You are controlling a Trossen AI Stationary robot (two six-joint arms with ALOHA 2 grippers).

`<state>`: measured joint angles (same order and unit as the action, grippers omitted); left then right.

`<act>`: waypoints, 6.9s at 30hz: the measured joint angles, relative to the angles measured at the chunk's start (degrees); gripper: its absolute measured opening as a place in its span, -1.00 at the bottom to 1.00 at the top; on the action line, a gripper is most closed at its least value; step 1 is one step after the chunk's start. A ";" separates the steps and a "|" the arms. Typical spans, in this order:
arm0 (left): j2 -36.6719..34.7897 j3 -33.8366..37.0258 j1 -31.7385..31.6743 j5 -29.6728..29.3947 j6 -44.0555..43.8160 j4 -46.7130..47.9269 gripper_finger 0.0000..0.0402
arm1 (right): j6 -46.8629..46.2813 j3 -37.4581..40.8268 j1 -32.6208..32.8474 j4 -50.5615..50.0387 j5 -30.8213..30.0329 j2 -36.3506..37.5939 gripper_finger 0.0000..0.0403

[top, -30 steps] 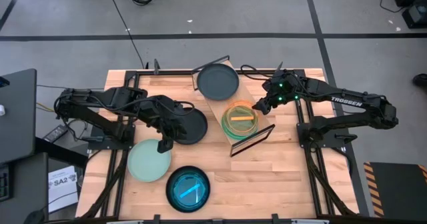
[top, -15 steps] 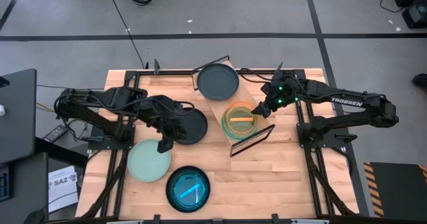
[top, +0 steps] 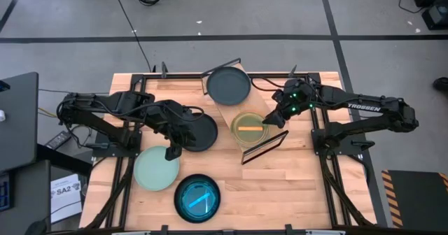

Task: Place and stack plates onto a shelf
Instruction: Stack the transparent orange plate on the top of the transparent blue plate on the shelf, then stack the top black plate on the top of the black plate on the shelf

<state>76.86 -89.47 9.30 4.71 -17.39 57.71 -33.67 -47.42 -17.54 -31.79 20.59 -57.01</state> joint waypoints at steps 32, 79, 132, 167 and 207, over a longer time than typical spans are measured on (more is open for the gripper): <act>1.41 -0.09 4.05 -4.89 -1.44 2.50 -0.49 | 6.93 0.00 -5.60 -5.94 -6.04 6.98 0.10; 13.38 32.35 2.05 -15.67 7.12 -12.41 -0.49 | 15.38 0.02 -5.29 -12.01 -6.13 15.36 0.10; 16.83 35.44 1.64 -19.12 9.04 -18.02 -0.89 | 19.58 0.02 -4.88 -10.74 -7.75 15.85 0.10; 16.35 -12.15 10.25 -19.56 15.59 15.39 -0.90 | 20.35 0.07 2.55 -3.23 -11.14 16.40 0.10; 24.23 -16.98 -20.43 -13.86 41.20 -1.05 -0.90 | 20.35 0.07 2.66 -1.44 -10.72 13.27 0.10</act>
<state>101.09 -106.45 -11.14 -9.15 23.81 56.67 -13.32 -47.35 -14.87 -33.23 9.87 -43.75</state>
